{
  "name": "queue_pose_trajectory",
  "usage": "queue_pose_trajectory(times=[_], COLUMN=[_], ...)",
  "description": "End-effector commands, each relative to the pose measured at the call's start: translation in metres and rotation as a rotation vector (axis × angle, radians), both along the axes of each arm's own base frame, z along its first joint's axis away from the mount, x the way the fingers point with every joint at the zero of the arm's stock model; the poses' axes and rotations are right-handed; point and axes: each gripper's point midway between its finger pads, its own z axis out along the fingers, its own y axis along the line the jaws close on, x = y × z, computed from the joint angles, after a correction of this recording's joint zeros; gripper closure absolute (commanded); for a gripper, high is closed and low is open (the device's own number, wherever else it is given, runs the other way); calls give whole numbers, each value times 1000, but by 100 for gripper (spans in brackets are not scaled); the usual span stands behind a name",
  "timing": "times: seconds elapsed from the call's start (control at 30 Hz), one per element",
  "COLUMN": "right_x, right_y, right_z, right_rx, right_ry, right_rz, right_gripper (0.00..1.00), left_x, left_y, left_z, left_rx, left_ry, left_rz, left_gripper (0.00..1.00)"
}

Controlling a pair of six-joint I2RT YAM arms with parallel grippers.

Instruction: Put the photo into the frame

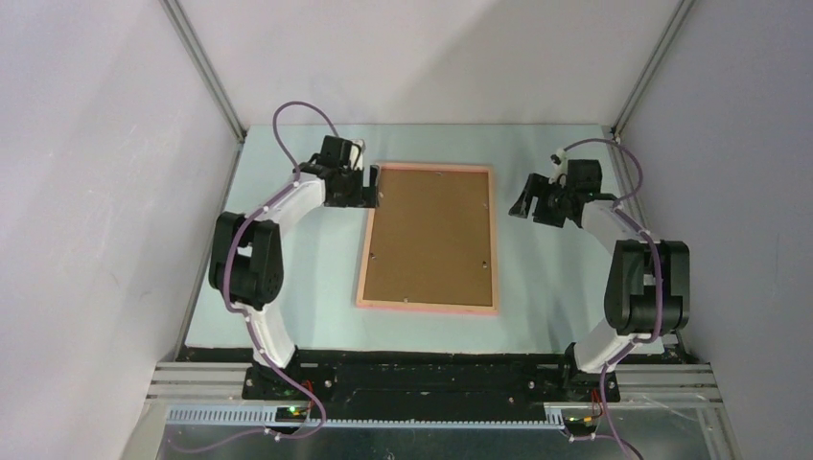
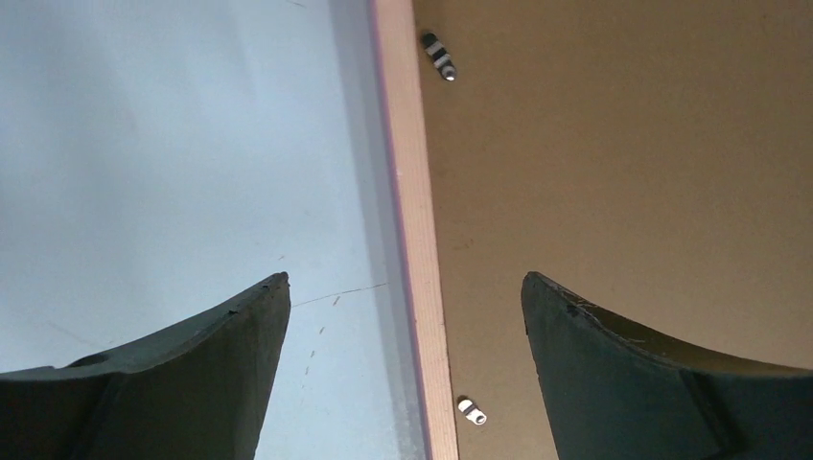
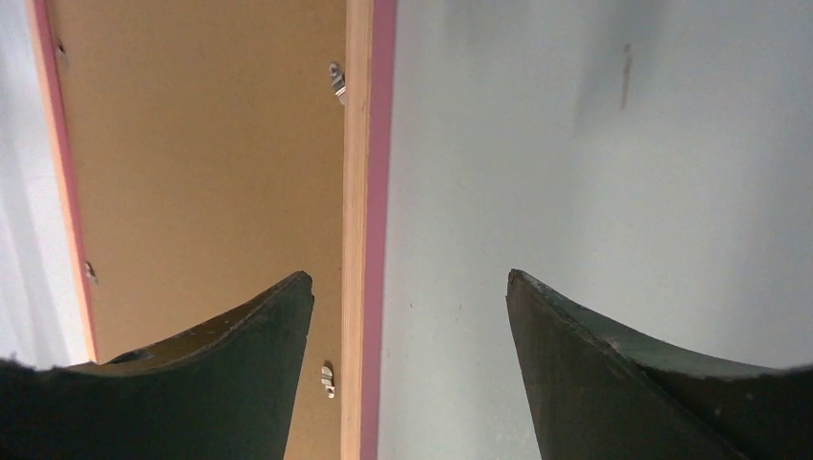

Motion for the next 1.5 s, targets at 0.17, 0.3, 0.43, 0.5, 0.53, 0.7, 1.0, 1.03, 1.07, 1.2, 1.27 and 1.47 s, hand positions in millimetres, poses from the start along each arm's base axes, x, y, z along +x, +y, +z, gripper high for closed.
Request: queue_pose_trajectory(times=[0.17,0.3,0.43,0.5,0.53,0.7,1.0,1.03,1.07,1.2,1.27,1.47], right_x=[13,14,15,15,15,14,10,9,9,6,4,-5], right_y=[32,43,49,51,52,57,70,71,71,71,70,72], right_z=[-20,-34,-45,-50,-52,-54,-67,-68,-68,-70,-71,-68], right_rx=[-109,-121,-120,-119,-117,-115,-127,-129,-131,-137,-139,-136], right_ry=[30,66,98,118,129,143,205,210,214,223,230,247], right_rz=[131,163,173,178,181,194,234,237,238,245,250,280], right_gripper=[21,22,24,25,26,31,54,56,60,71,76,89], left_x=[-8,-10,-12,-13,-14,-18,-30,-33,-34,-44,-51,-74], left_y=[-14,-17,-18,-20,-22,-25,-30,-30,-30,-31,-32,-34], left_z=[-27,-34,-43,-49,-50,-62,-69,-71,-70,-70,-72,-74], left_rx=[-42,-59,-67,-75,-80,-101,-142,-145,-148,-163,-172,-192], left_ry=[72,97,123,137,144,181,218,224,223,236,249,281], left_rz=[-78,-82,-85,-93,-96,-104,-117,-119,-122,-135,-146,-182], left_gripper=[9,11,15,19,21,32,50,53,54,60,64,68])
